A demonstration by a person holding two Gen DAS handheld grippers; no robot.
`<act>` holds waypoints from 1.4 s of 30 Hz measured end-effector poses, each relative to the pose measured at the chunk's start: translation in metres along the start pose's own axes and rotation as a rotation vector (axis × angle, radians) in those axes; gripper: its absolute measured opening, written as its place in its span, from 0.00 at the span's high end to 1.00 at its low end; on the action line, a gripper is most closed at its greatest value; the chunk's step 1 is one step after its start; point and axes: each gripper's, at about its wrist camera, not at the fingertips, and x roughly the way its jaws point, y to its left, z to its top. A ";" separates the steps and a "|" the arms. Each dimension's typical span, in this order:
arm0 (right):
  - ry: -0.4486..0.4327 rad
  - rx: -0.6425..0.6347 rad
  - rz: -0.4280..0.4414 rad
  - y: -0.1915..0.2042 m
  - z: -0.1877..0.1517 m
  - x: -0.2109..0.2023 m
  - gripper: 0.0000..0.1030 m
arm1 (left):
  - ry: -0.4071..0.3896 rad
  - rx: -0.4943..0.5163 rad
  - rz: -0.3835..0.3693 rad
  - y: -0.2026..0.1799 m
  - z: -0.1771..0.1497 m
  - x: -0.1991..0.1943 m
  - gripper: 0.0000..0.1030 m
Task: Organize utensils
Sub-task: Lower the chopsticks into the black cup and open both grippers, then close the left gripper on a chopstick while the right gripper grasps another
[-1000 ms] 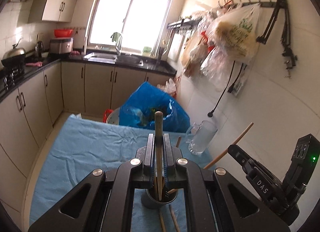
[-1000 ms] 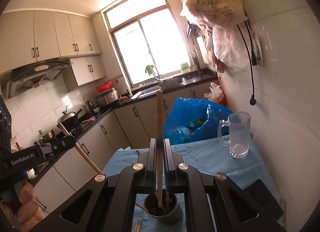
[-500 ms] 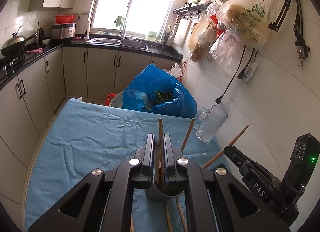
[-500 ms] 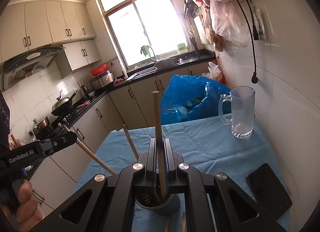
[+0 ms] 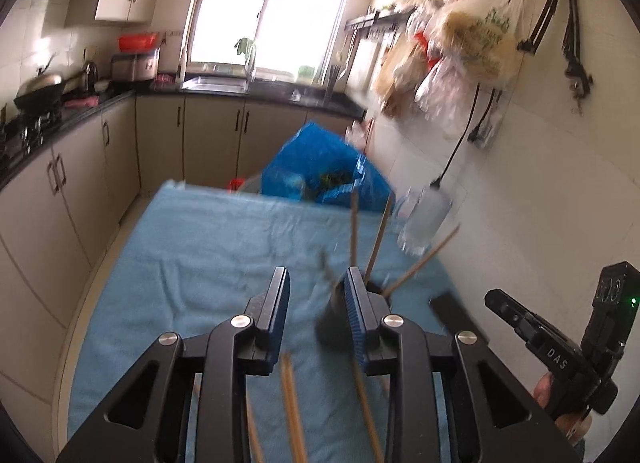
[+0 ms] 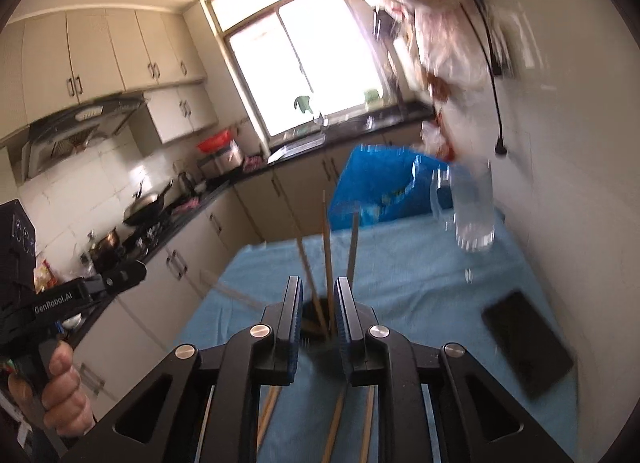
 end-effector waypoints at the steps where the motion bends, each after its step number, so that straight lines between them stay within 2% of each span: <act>1: 0.033 0.000 0.006 -0.001 -0.011 0.002 0.83 | 0.029 -0.011 0.005 0.006 -0.009 0.005 0.74; 8: 0.234 0.072 0.014 -0.019 -0.067 0.042 0.83 | 0.373 -0.110 0.045 0.047 -0.076 0.103 0.74; 10: 0.289 0.104 0.010 -0.024 -0.076 0.055 0.83 | 0.418 -0.112 0.029 0.049 -0.084 0.119 0.74; 14: 0.343 0.139 0.001 -0.035 -0.087 0.067 0.83 | 0.477 -0.093 0.041 0.046 -0.091 0.150 0.74; 21: 0.366 0.167 -0.014 -0.043 -0.092 0.074 0.83 | 0.517 -0.065 0.095 0.043 -0.091 0.184 0.76; 29: 0.402 0.157 -0.005 -0.037 -0.093 0.090 0.83 | 0.513 -0.023 0.146 0.036 -0.089 0.196 0.76; 31: 0.414 0.145 -0.008 -0.033 -0.093 0.097 0.83 | 0.520 -0.011 0.162 0.032 -0.092 0.194 0.79; 35: 0.446 0.129 -0.014 -0.029 -0.097 0.109 0.83 | 0.526 -0.020 0.144 0.035 -0.099 0.181 0.83; 42: 0.507 0.051 -0.037 -0.017 -0.101 0.141 0.83 | 0.520 -0.064 0.121 0.048 -0.094 0.185 0.88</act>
